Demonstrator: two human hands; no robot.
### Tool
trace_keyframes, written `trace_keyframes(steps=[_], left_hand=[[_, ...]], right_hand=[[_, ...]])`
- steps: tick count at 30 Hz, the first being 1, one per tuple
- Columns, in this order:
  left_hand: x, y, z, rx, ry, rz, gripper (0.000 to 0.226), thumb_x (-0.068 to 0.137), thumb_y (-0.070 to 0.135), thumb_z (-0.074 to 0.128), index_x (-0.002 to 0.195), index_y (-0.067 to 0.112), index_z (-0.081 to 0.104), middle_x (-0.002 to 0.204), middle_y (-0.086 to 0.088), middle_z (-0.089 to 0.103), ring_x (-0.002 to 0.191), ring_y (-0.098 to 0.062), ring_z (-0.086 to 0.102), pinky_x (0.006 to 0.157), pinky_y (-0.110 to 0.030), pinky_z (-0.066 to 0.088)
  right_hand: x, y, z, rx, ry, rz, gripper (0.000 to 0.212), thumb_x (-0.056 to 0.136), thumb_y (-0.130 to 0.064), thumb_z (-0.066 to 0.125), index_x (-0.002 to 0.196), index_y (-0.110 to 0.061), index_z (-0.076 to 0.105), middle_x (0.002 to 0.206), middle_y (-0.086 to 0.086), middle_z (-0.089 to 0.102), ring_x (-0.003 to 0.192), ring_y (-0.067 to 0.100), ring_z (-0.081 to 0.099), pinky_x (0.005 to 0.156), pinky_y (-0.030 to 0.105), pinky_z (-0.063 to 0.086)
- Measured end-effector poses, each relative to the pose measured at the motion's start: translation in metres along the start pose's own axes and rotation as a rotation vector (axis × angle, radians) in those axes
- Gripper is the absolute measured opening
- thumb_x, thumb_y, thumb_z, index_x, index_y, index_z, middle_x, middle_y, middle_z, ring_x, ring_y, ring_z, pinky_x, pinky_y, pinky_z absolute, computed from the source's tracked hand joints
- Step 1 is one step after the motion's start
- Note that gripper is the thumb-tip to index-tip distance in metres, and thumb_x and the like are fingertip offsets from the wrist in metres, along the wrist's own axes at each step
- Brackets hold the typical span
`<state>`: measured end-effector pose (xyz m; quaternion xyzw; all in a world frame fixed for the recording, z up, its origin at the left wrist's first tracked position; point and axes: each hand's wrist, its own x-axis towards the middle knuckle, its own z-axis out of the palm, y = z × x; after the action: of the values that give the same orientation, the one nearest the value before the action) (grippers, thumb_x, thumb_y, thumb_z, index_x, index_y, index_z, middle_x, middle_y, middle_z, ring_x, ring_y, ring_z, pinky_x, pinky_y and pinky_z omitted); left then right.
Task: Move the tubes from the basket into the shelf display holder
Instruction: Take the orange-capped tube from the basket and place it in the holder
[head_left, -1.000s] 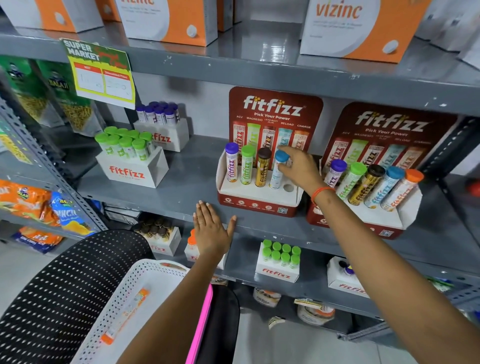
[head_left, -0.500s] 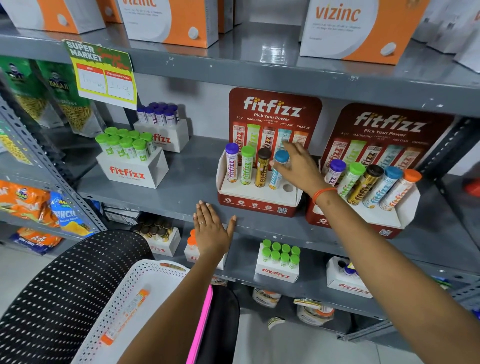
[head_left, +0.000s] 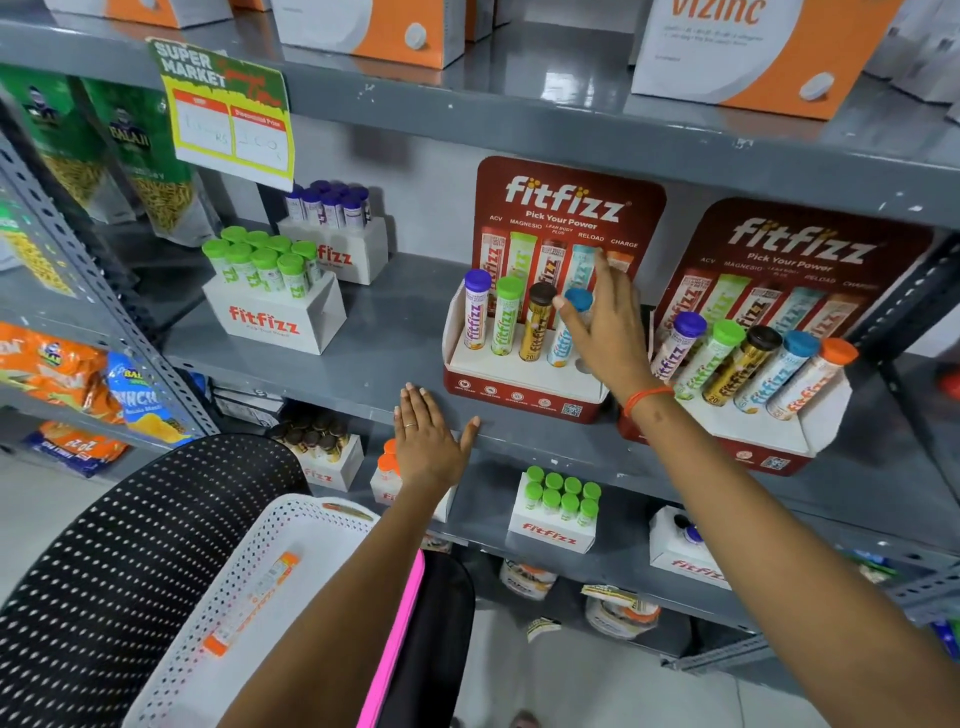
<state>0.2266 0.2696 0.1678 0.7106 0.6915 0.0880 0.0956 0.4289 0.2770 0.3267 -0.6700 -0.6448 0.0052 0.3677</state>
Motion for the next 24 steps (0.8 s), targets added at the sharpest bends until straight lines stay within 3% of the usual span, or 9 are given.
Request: trace_keyframes(steps=[3,7,10,17,19,21,24], left_hand=[[-0.011,-0.02,-0.007,-0.077,0.054,0.053,0.094,0.085,0.072,0.009,0.148,0.002,-0.002,0.158,-0.016,-0.003,0.145,-0.027,-0.005,0.116,-0.037,-0.005],[-0.064,-0.078,-0.008,-0.177,0.263,0.007,0.083,0.091,0.058,0.026,0.145,-0.005,0.017,0.154,-0.021,0.016,0.144,-0.029,0.01,0.118,-0.042,0.012],[-0.119,-0.133,0.009,-0.169,0.319,-0.153,0.077,0.093,0.049,0.037,0.143,-0.007,0.021,0.152,-0.024,0.022,0.143,-0.031,0.015,0.116,-0.042,0.017],[-0.233,-0.255,0.06,-0.084,0.146,-0.611,0.08,0.092,0.054,0.029,0.141,-0.01,0.025,0.15,-0.027,0.026,0.14,-0.035,0.022,0.115,-0.045,0.019],[-0.251,-0.271,0.07,-0.074,0.108,-0.687,0.081,0.091,0.055,0.029,0.14,-0.01,0.027,0.148,-0.028,0.029,0.139,-0.037,0.026,0.115,-0.045,0.02],[-0.262,-0.279,0.082,-0.072,0.063,-0.727,0.081,0.09,0.054,0.028,0.139,-0.01,0.027,0.147,-0.028,0.031,0.138,-0.038,0.028,0.113,-0.047,0.021],[-0.272,-0.283,0.1,-0.063,0.02,-0.738,0.081,0.09,0.055,0.029,0.141,-0.008,0.026,0.148,-0.026,0.031,0.138,-0.037,0.027,0.114,-0.046,0.019]], right_hand=[[-0.026,-0.031,0.022,0.087,0.163,-0.119,0.044,0.095,-0.024,0.049,0.134,-0.008,0.04,0.133,0.02,0.047,0.125,0.03,0.041,0.107,0.041,0.037],[-0.074,-0.082,0.086,0.251,0.079,-0.329,0.031,0.092,-0.016,0.05,0.121,-0.004,0.051,0.12,0.02,0.054,0.115,0.028,0.046,0.103,0.037,0.037],[-0.119,-0.117,0.148,0.329,-0.128,-0.381,0.027,0.091,-0.014,0.051,0.116,-0.004,0.054,0.116,0.018,0.056,0.11,0.03,0.05,0.098,0.039,0.041],[-0.241,-0.169,0.28,0.267,-0.731,-0.521,0.035,0.084,-0.023,0.043,0.109,-0.004,0.059,0.106,0.019,0.062,0.099,0.037,0.057,0.088,0.042,0.045],[-0.267,-0.177,0.311,0.185,-0.866,-0.597,0.032,0.082,-0.02,0.05,0.107,-0.002,0.06,0.103,0.021,0.064,0.096,0.04,0.058,0.084,0.042,0.049],[-0.285,-0.183,0.336,0.129,-1.006,-0.671,0.033,0.079,-0.011,0.061,0.11,0.002,0.059,0.109,0.025,0.063,0.105,0.044,0.055,0.089,0.047,0.05],[-0.302,-0.193,0.364,-0.048,-1.182,-0.823,0.037,0.086,-0.008,0.053,0.122,-0.001,0.051,0.129,0.019,0.053,0.126,0.036,0.041,0.099,0.046,0.042]])
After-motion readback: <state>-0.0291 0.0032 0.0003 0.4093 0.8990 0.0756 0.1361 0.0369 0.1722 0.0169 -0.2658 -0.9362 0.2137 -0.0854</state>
